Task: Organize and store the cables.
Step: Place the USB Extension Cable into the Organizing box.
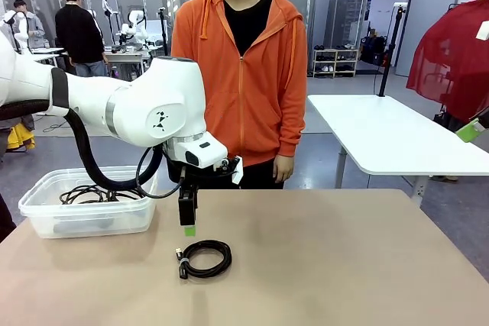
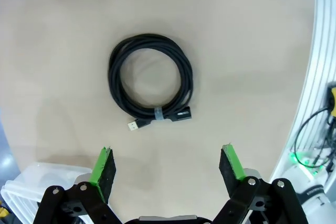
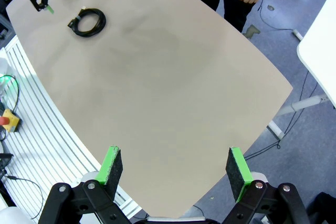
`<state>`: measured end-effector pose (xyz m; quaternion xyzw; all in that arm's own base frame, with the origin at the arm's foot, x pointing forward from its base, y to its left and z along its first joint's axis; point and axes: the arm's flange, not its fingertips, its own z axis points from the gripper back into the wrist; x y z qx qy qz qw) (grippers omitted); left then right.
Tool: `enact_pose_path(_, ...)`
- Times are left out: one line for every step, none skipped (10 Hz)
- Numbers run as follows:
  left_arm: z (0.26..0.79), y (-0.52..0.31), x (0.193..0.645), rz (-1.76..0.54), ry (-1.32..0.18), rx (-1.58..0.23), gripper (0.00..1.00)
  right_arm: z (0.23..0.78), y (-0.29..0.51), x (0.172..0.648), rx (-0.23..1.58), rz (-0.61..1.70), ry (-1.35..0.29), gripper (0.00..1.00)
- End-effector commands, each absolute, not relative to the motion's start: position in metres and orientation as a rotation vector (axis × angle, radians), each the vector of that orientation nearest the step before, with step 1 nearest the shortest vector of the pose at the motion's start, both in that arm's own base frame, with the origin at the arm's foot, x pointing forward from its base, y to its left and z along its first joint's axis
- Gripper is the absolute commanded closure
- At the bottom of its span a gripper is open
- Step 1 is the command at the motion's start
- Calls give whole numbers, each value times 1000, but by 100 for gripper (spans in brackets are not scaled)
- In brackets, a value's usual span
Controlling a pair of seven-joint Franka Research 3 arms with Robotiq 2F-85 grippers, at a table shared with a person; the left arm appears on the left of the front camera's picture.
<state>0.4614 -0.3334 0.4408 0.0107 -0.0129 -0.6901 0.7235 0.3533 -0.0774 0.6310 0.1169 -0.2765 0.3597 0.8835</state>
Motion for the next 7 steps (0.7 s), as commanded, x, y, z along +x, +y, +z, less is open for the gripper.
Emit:
enact_pose_path(442,-333,465,-1521,-52,30,0,631,-78,352,238,754,-569,0)
enact_pose_path(442,-333,465,-1521,-52,30,0,631,-78,352,238,754,-569,0)
enact_pose_path(442,-333,465,-1521,-52,30,0,631,-78,352,238,754,-569,0)
enact_pose_path(441,-334,462,-1524,-31,24,0,631,-78,352,238,754,-569,0)
enact_pose_path(445,-336,479,-1182,-89,-97,0,631,-78,352,238,754,-569,0)
enact_pose_path(443,-341,471,-963,-115,-77,0,631,-78,352,238,754,-569,0)
enact_pose_path(442,-344,455,-830,-156,-74,0,631,-78,352,238,754,-569,0)
